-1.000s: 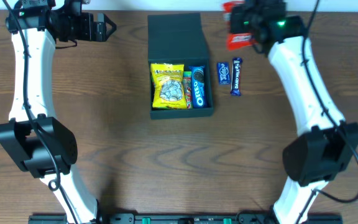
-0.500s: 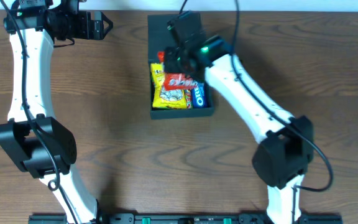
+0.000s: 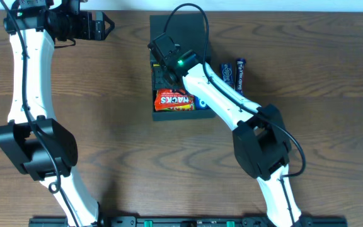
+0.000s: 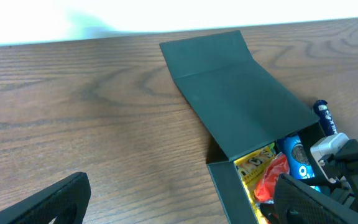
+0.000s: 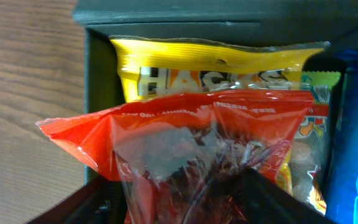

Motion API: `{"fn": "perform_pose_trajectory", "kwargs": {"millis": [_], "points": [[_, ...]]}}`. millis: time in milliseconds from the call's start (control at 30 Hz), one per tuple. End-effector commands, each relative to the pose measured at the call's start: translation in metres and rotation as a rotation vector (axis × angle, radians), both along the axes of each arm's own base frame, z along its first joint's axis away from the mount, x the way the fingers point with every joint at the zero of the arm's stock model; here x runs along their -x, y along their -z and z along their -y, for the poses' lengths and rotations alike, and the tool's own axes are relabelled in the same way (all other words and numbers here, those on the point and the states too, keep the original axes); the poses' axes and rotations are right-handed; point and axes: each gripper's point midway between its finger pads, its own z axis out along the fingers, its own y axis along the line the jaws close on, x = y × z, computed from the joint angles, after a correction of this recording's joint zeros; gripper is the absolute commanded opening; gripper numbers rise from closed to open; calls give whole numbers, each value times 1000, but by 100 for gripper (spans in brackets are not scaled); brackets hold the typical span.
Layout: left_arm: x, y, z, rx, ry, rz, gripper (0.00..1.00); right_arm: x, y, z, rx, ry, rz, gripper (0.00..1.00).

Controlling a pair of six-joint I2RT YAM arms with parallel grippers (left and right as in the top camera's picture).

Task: Pack container
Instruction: 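Place the red Hacks bag into the box on top and release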

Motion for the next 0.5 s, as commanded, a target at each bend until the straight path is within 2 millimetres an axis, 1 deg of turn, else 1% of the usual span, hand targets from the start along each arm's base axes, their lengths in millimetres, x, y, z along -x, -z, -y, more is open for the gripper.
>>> {"fn": "perform_pose_trajectory", "kwargs": {"millis": [0,67,100,167,200,233,267,300,333,400,467], "points": [[-2,-5,-4,-10,-11,12,95,-4,-30,0,-11,-44,71,76],[-2,-5,-4,-10,-11,12,95,-7,-56,2,-35,-55,122,88],[-2,-5,-4,-10,-11,12,95,-9,-70,4,-46,-65,150,91],[-2,-5,-4,-10,-11,12,95,-11,-97,6,-64,-88,208,95],[-2,-5,-4,-10,-11,12,95,-11,-108,6,-67,-107,236,93],[-2,-5,-4,-10,-11,12,95,-10,-121,6,-59,-151,273,75],[-2,-5,-4,-10,-11,12,95,-8,-131,7,-34,-211,307,31],[-2,-5,-4,-10,-11,12,95,-7,-131,7,-19,-249,314,8],[-2,-5,-4,-10,-11,12,95,-3,-130,5,-5,-307,313,1],[-2,-5,-4,-10,-11,12,95,8,-119,-2,-9,-415,275,1],[-2,-5,-4,-10,-11,12,95,22,-100,-12,-29,-535,214,1]]}}
